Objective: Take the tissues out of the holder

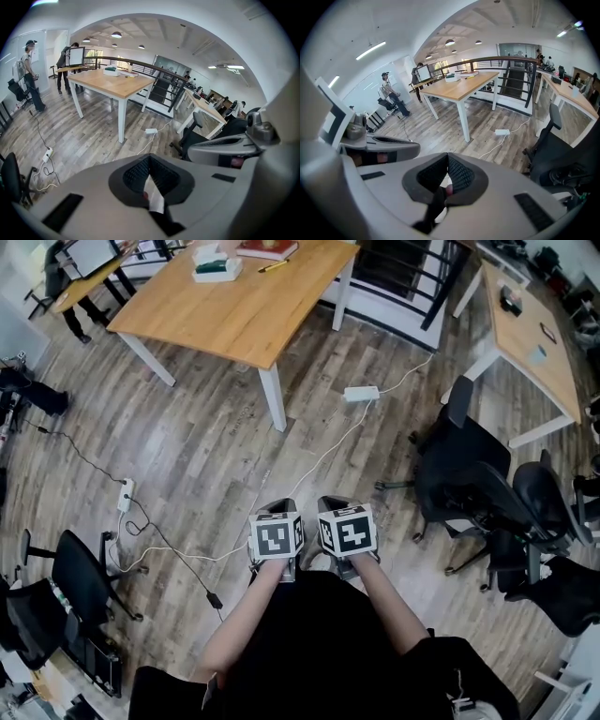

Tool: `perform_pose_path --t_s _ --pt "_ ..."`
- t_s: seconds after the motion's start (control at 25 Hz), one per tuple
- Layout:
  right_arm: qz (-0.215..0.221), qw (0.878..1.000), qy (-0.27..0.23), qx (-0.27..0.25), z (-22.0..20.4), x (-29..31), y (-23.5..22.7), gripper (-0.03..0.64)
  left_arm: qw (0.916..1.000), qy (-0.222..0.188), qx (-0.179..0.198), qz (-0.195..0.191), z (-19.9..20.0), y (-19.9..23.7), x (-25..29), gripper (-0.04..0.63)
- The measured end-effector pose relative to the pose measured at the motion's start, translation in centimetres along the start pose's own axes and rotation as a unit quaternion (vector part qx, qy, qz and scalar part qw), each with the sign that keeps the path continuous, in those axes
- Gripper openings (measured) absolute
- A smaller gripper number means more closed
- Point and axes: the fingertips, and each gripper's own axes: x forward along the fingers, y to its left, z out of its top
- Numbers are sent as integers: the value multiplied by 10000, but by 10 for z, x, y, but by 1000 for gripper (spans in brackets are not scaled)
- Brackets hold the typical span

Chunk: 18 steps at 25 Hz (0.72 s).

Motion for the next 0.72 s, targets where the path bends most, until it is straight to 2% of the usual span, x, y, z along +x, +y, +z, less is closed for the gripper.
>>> perform_pose_path --t_s 0.44,0.72 --pt "-178 9998 -32 -36 48 26 6 11 9997 -25 79 -234 45 31 11 -2" --pt "-194 9997 12 -122 78 48 24 11 9996 -33 26 -278 74 66 13 -2"
